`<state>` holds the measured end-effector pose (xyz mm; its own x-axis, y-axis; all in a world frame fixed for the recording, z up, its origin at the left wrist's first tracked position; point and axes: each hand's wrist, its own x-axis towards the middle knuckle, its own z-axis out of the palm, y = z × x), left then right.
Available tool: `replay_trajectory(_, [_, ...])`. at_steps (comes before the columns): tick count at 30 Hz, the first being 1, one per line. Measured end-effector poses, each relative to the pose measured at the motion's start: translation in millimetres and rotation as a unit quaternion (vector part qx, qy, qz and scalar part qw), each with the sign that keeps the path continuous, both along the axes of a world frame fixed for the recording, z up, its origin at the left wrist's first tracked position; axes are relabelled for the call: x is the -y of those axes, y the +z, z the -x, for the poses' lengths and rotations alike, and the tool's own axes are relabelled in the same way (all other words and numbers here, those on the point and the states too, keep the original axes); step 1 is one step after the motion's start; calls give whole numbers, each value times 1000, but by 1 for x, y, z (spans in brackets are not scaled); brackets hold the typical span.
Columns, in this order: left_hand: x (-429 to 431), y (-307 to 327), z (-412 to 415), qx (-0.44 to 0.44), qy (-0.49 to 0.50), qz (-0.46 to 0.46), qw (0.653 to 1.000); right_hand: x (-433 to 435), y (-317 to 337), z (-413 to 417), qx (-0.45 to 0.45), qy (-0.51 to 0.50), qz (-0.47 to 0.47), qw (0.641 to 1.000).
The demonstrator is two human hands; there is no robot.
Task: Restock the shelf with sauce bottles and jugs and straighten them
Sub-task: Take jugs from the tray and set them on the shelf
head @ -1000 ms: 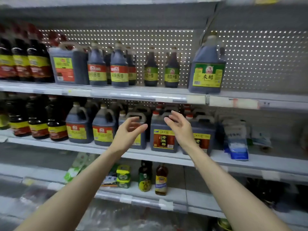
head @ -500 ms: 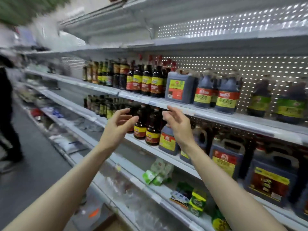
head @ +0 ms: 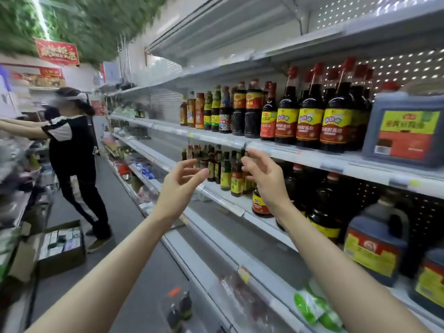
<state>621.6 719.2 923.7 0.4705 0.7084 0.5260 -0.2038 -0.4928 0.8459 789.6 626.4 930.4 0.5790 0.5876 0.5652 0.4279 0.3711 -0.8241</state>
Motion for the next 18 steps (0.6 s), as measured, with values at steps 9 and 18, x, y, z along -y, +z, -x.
replay_trajectory(9, [-177,-1,-40,-17,5,-12,1000,-166,0,-39,6,-5,12,1000])
replay_trajectory(18, [-368,-59,-108,-68,-98,6,993,-327,-59,-80,-25,-80,14,996])
